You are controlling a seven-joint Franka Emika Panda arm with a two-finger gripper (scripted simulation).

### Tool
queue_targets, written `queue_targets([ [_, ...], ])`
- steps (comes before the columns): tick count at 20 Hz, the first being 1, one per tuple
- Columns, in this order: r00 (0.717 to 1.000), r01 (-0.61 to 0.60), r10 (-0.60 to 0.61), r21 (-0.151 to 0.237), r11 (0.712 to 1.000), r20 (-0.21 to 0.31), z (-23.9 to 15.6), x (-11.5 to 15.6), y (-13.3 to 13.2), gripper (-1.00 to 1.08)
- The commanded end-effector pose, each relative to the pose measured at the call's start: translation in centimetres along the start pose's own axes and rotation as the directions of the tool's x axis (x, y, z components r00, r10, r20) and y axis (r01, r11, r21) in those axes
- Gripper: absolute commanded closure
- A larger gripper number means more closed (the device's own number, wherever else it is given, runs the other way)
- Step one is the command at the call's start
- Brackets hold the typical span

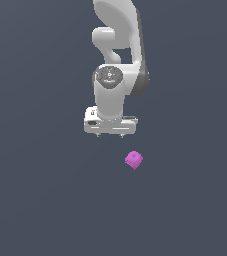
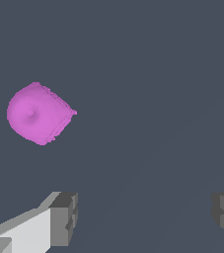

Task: Pick up the object and move it to a goal position.

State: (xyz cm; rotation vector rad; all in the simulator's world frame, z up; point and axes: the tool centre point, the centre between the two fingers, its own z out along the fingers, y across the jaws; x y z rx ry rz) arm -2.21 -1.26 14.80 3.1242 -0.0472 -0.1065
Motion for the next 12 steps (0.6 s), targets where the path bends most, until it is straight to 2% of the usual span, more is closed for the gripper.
queue_targets([
  [1, 1.0, 0.0, 0.0, 0.0, 1.0, 0.0, 0.0, 0.0, 0.0, -0.92],
  [12, 0.998, 0.062, -0.062, -0.022, 0.998, 0.017, 0.64, -0.1, -0.03, -0.92],
])
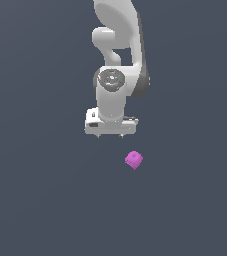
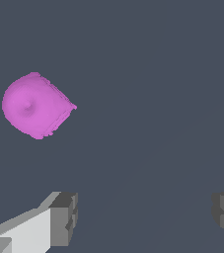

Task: Pick up the object and move it to a goal position.

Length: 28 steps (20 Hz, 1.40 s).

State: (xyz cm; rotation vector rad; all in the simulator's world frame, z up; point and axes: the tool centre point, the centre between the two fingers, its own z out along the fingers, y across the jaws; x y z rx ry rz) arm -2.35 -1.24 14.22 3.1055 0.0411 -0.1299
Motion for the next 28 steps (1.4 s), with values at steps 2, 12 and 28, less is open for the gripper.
queue_targets([
  [2, 1.0, 0.004, -0.004, -0.001, 1.0, 0.001, 0.0, 0.0, 0.0, -0.92],
  [12, 0.999, -0.044, 0.044, 0.002, 0.999, -0.004, 0.3, 0.5, -0.6, -0.92],
  [28, 0.942, -0.334, 0.335, 0.029, 0.942, -0.028, 1.8, 3.4, -4.8, -0.92],
])
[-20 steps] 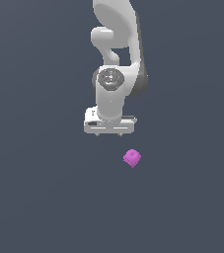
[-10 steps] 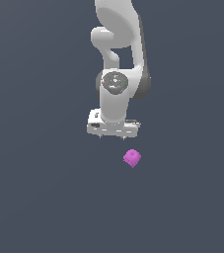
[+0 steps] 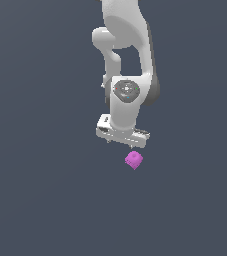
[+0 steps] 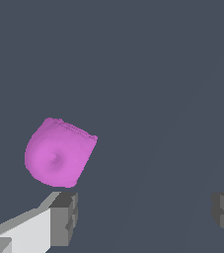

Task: Pick up the object and move it to a goal position.

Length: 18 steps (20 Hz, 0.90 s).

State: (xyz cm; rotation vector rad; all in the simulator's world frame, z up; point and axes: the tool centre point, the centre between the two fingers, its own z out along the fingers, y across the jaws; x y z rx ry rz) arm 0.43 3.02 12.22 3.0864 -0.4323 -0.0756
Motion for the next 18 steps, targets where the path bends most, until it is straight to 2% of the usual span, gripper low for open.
queue_targets([
  [1, 0.998, -0.06, 0.06, 0.005, 0.998, -0.005, 0.4, 0.2, -1.0, -0.92],
  [7, 0.98, -0.199, 0.199, 0.018, 0.98, -0.015, 1.2, 0.8, -3.3, -0.92],
  [18, 0.92, -0.389, 0.39, 0.04, 0.92, -0.025, 2.5, 1.3, -6.7, -0.92],
])
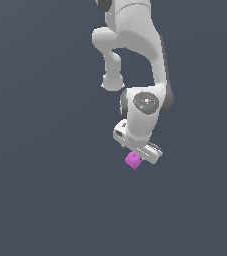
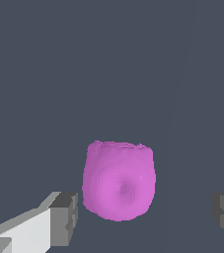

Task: Pick up the object and move it to a goal position.

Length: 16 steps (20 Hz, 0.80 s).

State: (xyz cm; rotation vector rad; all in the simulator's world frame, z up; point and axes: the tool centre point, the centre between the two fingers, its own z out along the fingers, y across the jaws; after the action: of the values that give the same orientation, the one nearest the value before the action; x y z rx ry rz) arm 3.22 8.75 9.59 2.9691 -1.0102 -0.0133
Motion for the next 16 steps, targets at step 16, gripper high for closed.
queue_targets([
  [16, 0.997, -0.078, 0.078, 0.008, 0.997, -0.005, 1.6, -0.4, -1.3, -0.92],
])
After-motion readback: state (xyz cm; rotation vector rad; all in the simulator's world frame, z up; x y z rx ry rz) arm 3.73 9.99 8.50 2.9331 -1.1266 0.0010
